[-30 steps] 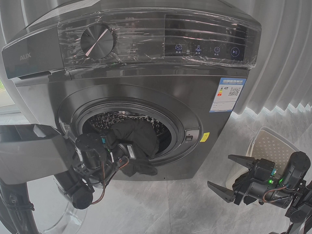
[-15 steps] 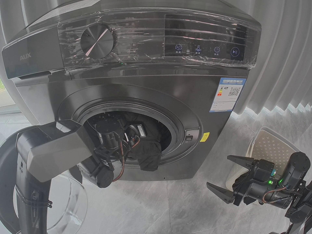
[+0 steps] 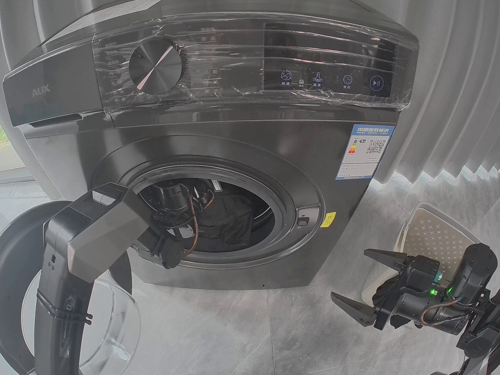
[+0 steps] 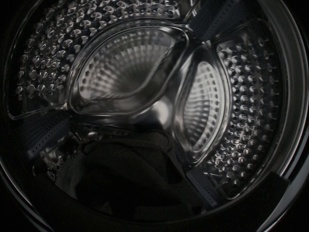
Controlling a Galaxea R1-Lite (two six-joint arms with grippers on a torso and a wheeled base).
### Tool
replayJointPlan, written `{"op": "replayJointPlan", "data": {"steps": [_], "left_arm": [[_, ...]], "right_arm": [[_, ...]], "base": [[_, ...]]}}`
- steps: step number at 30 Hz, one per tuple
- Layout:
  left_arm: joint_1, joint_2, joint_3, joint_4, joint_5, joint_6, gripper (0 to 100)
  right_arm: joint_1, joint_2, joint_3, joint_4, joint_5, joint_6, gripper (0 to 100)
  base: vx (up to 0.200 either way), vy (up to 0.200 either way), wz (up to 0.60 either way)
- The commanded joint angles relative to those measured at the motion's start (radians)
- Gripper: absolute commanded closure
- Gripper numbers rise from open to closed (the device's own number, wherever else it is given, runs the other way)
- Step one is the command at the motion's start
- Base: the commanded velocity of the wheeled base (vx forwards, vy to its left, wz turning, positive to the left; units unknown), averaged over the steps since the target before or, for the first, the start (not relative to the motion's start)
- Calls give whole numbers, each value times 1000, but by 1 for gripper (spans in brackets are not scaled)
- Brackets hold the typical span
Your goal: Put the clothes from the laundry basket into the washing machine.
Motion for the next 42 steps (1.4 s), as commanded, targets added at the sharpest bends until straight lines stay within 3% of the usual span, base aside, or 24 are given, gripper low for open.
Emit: {"op": "replayJointPlan", "data": {"steps": [1, 14, 15, 21, 28, 32, 35, 42], "left_arm": [[16, 20, -23, 2, 0, 1, 100], [22, 20, -29, 4, 0, 1, 100], [22, 20, -29, 2, 0, 1, 0], [11, 12, 0, -2, 2, 1, 0], [-21, -52, 184, 8, -14, 9, 0], [-41, -72, 293, 13, -27, 38, 0], [-49, -72, 378, 2, -60, 79, 0], [-55, -61, 387, -2, -61, 88, 0]], "right_arm": [[0, 3, 18, -1, 0, -2, 0], [2, 5, 18, 1, 0, -2, 0], [2, 5, 18, 1, 0, -2, 0], [2, 5, 18, 1, 0, -2, 0], [2, 5, 18, 1, 0, -2, 0], [2, 8, 18, 1, 0, -2, 0], [3, 8, 18, 4, 0, -2, 0], [14, 8, 18, 9, -1, -20, 0]], "base": [[0, 0, 0], [0, 0, 0], [0, 0, 0], [0, 0, 0], [0, 0, 0], [0, 0, 0], [0, 0, 0], [0, 0, 0]]}}
